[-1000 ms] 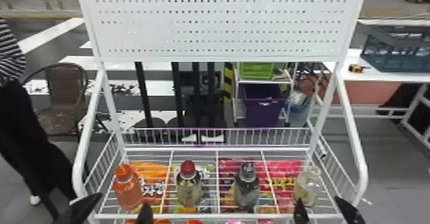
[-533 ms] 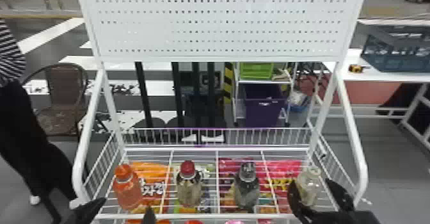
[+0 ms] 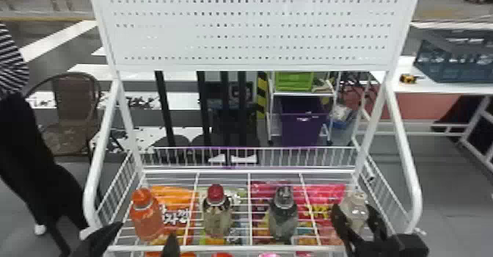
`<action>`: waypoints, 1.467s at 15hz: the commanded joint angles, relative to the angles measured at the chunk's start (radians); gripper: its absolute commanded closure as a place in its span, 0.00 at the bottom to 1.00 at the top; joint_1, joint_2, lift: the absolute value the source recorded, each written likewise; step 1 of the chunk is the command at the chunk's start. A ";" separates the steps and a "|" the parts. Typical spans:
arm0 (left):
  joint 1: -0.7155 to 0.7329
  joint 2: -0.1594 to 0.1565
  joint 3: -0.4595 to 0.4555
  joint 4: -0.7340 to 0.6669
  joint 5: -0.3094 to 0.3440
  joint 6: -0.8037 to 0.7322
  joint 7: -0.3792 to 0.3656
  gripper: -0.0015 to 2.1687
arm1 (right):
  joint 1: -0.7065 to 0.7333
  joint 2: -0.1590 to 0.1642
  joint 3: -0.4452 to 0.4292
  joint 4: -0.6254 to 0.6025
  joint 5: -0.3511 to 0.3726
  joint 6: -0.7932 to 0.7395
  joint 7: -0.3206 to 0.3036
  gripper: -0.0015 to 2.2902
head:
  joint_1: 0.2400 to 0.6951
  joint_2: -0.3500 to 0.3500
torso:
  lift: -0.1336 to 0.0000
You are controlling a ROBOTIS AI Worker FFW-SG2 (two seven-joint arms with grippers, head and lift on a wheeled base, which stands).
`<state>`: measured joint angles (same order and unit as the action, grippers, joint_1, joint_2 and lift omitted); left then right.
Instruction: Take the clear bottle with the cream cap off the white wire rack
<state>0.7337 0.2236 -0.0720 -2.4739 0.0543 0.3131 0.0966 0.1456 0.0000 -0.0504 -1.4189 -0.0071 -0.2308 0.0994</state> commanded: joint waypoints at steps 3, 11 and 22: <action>0.000 0.000 -0.003 -0.011 0.001 0.002 0.000 0.06 | 0.086 0.001 0.000 -0.183 -0.005 0.068 -0.003 0.67 | 0.57 0.50 | 1.00; 0.012 0.000 0.005 -0.023 -0.001 -0.013 0.000 0.07 | 0.500 -0.015 -0.026 -0.815 -0.102 0.261 0.019 0.67 | 0.57 0.50 | 1.00; 0.018 -0.004 0.109 -0.010 0.078 -0.117 0.006 0.06 | 0.775 -0.018 -0.065 -1.000 -0.117 0.221 0.060 0.67 | 0.57 0.50 | 1.00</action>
<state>0.7504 0.2199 0.0343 -2.4836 0.1309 0.2009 0.1028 0.9151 -0.0198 -0.1121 -2.4113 -0.1242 -0.0100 0.1598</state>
